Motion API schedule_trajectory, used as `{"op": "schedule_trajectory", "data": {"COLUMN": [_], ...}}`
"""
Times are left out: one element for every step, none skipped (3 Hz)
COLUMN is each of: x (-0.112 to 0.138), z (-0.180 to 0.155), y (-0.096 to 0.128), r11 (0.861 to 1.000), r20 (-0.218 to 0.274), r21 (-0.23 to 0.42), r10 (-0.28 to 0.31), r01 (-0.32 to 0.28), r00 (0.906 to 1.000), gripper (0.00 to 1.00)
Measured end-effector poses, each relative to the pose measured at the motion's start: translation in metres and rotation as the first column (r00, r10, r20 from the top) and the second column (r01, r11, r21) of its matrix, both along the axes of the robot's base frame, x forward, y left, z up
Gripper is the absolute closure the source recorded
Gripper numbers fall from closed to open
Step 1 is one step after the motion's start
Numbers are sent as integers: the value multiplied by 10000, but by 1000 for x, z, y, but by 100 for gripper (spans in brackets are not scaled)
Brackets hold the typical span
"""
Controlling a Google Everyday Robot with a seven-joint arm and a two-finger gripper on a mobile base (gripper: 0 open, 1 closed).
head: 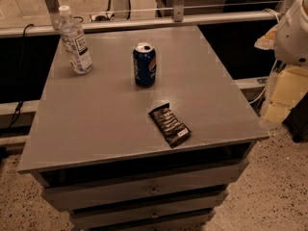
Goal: Pick pepsi can
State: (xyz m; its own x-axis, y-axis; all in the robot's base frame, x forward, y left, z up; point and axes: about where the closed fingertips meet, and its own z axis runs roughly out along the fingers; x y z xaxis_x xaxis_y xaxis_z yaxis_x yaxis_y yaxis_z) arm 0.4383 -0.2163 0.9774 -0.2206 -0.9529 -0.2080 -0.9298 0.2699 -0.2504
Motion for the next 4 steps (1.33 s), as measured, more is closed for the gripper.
{"op": "schedule_trajectory", "data": {"x": [0, 29, 83, 136], "z": [0, -12, -30, -49], "y": [0, 14, 41, 84], "r11": [10000, 9976, 9835, 9479], "r20": [2, 125, 401, 792], "r21": [2, 689, 1801, 3146], "r10": [0, 63, 122, 263], "r01": [0, -71, -192, -501], "r00": [10000, 9999, 9991, 9965], "gripper": [0, 0, 0, 0]}}
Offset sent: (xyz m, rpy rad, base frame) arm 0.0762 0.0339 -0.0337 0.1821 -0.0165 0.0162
